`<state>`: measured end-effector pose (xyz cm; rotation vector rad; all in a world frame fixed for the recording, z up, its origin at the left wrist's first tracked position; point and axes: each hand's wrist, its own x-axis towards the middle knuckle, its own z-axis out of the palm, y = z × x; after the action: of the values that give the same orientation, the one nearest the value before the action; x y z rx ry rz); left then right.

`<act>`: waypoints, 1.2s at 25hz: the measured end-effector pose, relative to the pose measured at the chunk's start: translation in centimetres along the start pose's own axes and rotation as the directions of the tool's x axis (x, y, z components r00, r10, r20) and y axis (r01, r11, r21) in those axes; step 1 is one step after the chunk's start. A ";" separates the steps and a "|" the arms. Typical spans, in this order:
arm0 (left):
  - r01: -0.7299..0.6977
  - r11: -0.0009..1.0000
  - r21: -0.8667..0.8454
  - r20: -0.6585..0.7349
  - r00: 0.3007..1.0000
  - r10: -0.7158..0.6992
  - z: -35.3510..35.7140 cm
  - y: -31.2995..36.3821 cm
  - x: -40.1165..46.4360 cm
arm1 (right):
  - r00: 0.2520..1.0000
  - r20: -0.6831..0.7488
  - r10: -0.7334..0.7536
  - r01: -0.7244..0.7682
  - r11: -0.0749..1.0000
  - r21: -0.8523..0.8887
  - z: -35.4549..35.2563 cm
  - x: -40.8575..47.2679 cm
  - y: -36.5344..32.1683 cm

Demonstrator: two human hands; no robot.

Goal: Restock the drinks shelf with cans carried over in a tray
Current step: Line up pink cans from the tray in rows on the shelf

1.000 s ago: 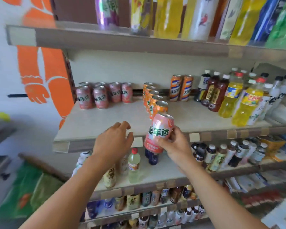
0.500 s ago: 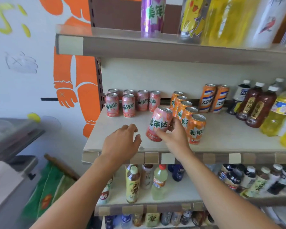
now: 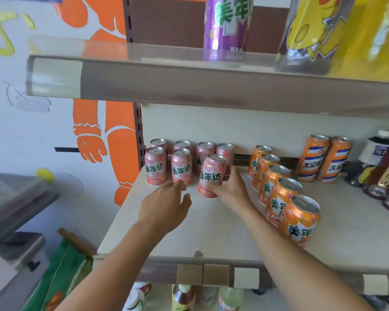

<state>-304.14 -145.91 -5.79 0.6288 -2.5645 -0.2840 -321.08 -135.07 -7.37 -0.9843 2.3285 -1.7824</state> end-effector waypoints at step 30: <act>0.015 1.000 0.024 0.024 1.000 -0.015 3.0 -0.8 4.1 | 0.992 0.118 -0.053 0.062 0.995 -0.077 1.5 5.1 3.7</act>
<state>-308.52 -148.33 -6.95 0.6572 -2.5903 -0.2681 -326.18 -138.43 -9.52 -1.1453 2.3404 -1.6137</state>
